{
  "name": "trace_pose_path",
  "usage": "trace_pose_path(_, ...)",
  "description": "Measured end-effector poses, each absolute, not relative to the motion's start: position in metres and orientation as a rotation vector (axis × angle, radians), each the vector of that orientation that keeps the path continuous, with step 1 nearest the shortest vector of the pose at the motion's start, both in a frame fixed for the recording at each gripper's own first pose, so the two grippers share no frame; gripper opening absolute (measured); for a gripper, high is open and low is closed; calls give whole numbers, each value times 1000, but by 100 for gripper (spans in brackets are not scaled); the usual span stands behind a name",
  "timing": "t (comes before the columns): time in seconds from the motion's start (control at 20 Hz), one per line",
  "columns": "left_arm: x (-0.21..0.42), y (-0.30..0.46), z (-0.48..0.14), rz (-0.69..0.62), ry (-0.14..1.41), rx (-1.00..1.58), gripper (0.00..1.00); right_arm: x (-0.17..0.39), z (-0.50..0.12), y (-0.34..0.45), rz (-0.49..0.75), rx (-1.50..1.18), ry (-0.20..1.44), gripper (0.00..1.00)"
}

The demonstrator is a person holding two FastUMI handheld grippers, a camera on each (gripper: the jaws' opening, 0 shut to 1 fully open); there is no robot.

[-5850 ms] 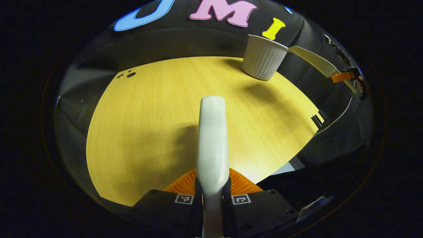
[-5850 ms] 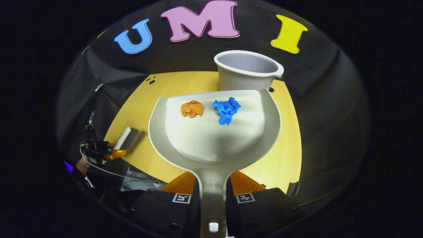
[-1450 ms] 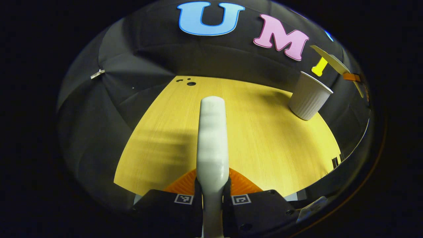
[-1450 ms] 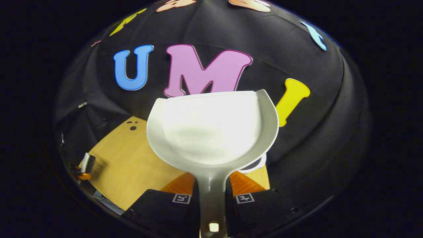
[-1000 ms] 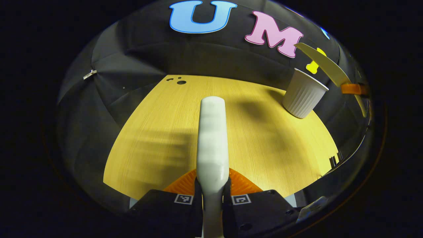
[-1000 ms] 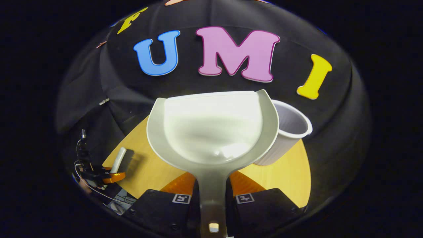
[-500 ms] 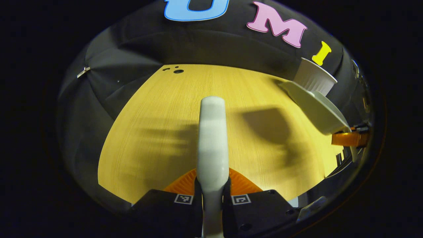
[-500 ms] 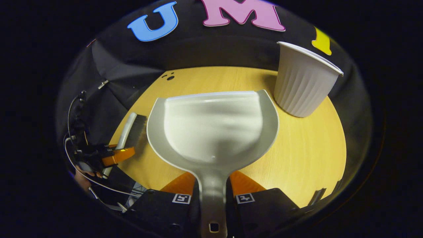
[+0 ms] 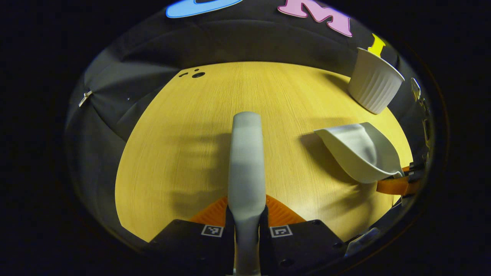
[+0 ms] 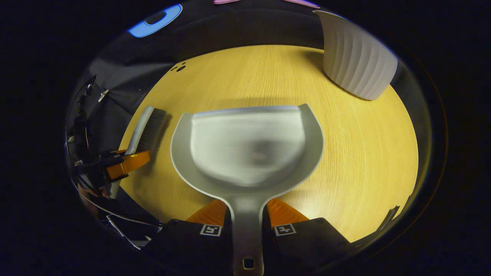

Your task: Pick up the small broom and dustpan from the desktop, sweep the trash into the dustpan with the broom, and then empty the trash into the garbage bin.

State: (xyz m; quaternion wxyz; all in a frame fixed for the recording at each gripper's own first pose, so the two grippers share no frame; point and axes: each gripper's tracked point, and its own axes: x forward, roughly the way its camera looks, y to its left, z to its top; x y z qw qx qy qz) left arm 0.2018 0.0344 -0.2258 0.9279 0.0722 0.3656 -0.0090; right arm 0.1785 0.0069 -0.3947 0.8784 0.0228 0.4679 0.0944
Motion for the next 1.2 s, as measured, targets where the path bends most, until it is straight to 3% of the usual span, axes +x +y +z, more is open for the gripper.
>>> trace_pose_path(0.05,203,32,-227,-15,756,156,30,181,-395,4,194,34,973,35)
trace_pose_path(0.45,214,22,-241,33,816,184,31,178,-417,2,258,11,1049,37)
trace_pose_path(0.5,213,19,-241,33,818,180,30,179,-416,3,266,20,1055,42)
trace_pose_path(0.6,214,19,-242,27,817,177,34,182,-413,5,271,44,1046,38)
trace_pose_path(0.65,213,22,-240,33,815,178,33,181,-415,5,270,45,1056,31)
trace_pose_path(0.7,214,26,-238,44,810,180,38,184,-413,7,274,59,1048,34)
trace_pose_path(0.8,212,24,-230,41,777,161,33,185,-410,11,281,65,1036,56)
trace_pose_path(0.85,211,22,-224,35,749,137,56,184,-408,13,285,67,1030,67)
trace_pose_path(0.9,209,18,-217,25,722,105,63,181,-402,14,286,66,1023,77)
trace_pose_path(0.95,204,18,-207,17,702,72,73,183,-399,14,279,57,1002,100)
trace_pose_path(1.05,194,15,-191,14,653,23,95,179,-380,13,266,44,941,99)
trace_pose_path(1.2,169,19,-149,16,530,18,95,171,-342,6,224,26,807,99)
